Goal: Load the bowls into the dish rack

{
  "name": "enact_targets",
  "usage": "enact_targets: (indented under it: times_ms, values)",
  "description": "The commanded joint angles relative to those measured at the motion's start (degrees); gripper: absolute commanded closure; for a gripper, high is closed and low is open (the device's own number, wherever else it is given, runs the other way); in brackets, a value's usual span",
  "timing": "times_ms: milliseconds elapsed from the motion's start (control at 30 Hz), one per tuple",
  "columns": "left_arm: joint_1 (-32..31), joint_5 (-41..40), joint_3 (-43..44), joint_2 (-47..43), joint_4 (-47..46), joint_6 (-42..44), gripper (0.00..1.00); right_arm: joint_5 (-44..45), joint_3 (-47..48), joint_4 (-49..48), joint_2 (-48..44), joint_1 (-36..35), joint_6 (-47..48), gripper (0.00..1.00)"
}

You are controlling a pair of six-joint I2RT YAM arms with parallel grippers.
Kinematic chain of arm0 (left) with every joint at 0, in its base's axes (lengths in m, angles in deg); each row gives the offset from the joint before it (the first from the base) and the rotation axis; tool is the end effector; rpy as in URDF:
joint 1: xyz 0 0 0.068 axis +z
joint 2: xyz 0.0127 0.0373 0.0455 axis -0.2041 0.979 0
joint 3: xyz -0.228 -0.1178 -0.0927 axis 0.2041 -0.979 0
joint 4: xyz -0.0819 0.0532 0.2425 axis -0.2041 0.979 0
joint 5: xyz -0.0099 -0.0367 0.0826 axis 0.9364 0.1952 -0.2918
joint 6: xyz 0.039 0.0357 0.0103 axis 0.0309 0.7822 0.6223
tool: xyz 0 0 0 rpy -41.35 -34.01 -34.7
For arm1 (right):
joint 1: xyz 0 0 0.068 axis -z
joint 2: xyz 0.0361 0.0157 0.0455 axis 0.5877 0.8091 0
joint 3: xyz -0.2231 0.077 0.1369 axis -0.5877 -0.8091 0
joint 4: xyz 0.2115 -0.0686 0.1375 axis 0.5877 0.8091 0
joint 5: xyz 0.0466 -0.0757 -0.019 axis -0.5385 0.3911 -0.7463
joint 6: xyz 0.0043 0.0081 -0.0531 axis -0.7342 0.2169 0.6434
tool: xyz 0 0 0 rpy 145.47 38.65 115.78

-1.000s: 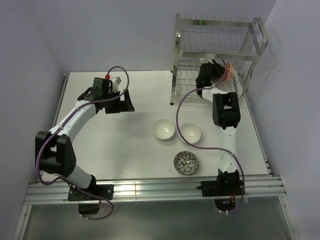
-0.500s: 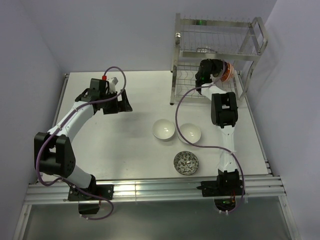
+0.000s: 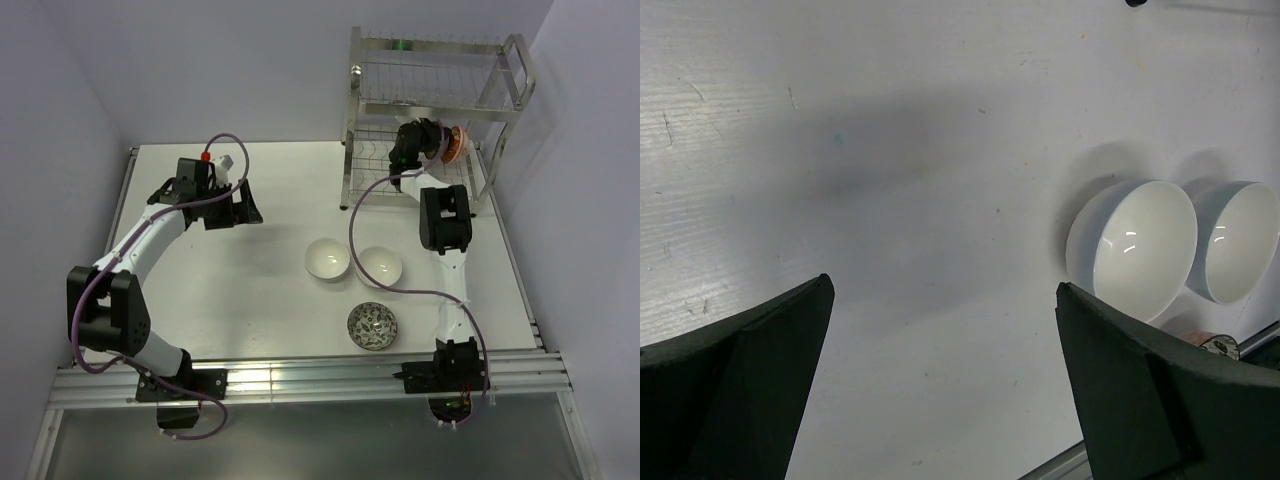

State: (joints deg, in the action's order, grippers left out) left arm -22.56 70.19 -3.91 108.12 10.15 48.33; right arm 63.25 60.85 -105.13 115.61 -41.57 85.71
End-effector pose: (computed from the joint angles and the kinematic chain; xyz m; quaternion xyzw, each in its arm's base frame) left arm 0.3216 -0.0741 0.2695 -0.0046 0.9239 -0.2519 0.2880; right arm 0.5717 0.0291 0.1793 -0.0794 0.6662 -0.5677 0.4770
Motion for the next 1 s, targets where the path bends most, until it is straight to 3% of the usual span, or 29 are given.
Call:
enact_targets:
  times_ms: [0,233,300,433,600,967]
  values:
    - [0.3,1.2,0.5,-1.5,-1.7,0.6,0.00,-0.2,3.2,-4.1,-0.3,-0.2,1.4,1.00]
    - [0.4,1.5,0.1,-1.5,-1.9,0.5,0.00,1.1,4.6,-0.5,0.3,-0.8,-0.1,0.98]
    - [0.4,1.4,0.1,-1.5,-2.0,0.5,0.00,1.0,4.8,0.8,-0.1,-0.8,-0.9,0.92]
    - [0.4,1.4,0.3,-1.4,-1.7,0.6,0.00,0.5,4.4,3.2,-1.0,-0.9,-2.9,0.68]
    - [0.5,1.3,1.0,-1.2,-1.4,0.5,0.00,-0.1,1.9,6.1,-3.5,-1.4,-5.7,0.50]
    - [0.5,1.7,0.7,-1.5,-1.5,0.3,0.01,-1.4,-4.1,10.8,-9.6,-2.6,-11.9,0.34]
